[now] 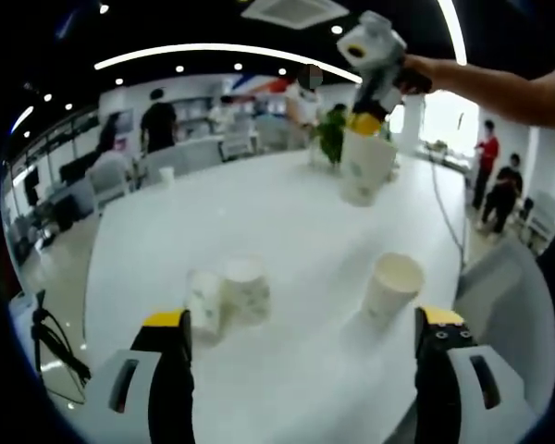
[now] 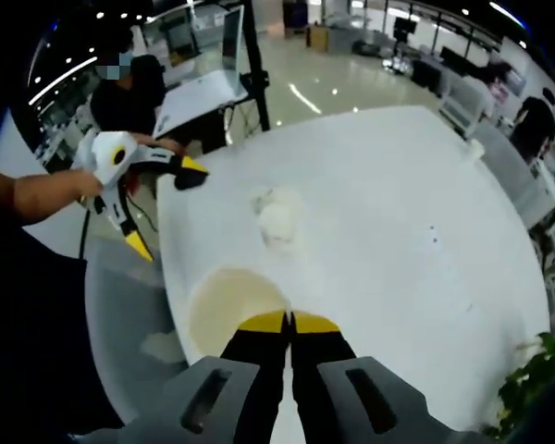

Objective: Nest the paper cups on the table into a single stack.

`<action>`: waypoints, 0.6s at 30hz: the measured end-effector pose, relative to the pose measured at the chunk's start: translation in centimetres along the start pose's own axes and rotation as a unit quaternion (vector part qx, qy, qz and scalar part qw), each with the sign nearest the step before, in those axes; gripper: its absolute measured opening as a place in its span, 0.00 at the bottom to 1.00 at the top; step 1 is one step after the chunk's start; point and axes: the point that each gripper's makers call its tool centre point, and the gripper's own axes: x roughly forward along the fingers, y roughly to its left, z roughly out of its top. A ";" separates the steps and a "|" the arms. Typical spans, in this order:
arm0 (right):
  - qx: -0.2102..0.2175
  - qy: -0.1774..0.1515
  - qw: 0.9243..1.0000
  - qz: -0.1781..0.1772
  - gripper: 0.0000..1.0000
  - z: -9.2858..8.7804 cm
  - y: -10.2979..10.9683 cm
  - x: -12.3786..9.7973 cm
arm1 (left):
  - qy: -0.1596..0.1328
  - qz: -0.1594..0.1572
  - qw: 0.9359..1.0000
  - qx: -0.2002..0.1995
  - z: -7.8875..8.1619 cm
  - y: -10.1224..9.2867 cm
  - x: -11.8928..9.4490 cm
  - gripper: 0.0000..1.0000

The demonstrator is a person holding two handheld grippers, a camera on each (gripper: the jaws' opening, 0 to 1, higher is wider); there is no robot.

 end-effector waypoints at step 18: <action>-0.005 0.013 1.000 0.011 0.00 0.2 2.3 -0.1 | 0.006 0.001 1.000 0.005 -0.5 0.3 -0.3 0.98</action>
